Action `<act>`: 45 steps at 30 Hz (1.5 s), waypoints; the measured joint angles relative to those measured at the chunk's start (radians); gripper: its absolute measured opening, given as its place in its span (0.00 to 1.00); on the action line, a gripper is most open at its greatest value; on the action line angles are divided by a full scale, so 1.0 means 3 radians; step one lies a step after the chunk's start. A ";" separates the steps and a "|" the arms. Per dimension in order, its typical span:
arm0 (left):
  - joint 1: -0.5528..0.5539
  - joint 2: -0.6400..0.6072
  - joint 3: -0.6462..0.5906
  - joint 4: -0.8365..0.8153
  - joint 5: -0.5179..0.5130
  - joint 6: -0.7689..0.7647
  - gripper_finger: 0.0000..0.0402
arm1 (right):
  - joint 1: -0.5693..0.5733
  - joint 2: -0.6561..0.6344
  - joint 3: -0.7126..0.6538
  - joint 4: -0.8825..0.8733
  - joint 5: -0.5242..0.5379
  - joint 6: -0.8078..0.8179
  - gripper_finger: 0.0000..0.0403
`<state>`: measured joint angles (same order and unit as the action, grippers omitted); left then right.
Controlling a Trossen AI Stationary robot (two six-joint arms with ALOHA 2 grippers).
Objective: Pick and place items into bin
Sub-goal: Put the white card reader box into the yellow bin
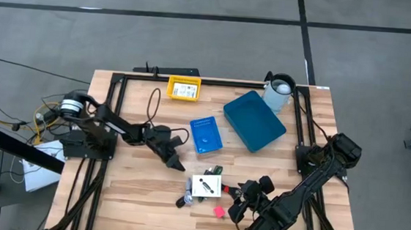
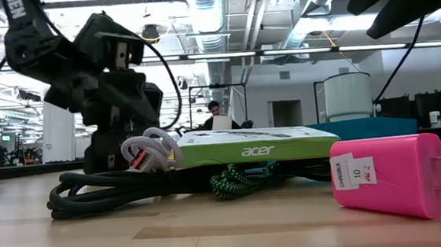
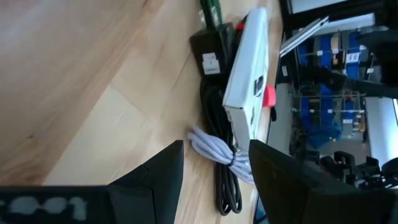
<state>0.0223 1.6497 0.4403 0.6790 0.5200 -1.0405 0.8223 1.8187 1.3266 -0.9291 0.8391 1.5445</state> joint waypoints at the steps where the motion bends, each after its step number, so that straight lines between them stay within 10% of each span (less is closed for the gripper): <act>1: 0.0000 0.0045 0.0030 0.0002 0.0023 0.0000 0.43 | 0.0000 0.0000 0.0000 0.0000 -0.0001 -0.0002 0.53; 45: -0.0003 0.0185 0.0532 -0.0633 0.0045 0.0358 0.43 | 0.0000 0.0000 0.0000 0.0012 -0.0101 -0.0115 0.53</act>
<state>0.0216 1.7054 0.5999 0.4892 0.5335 -0.9332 0.8223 1.8187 1.3266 -0.9255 0.8087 1.5101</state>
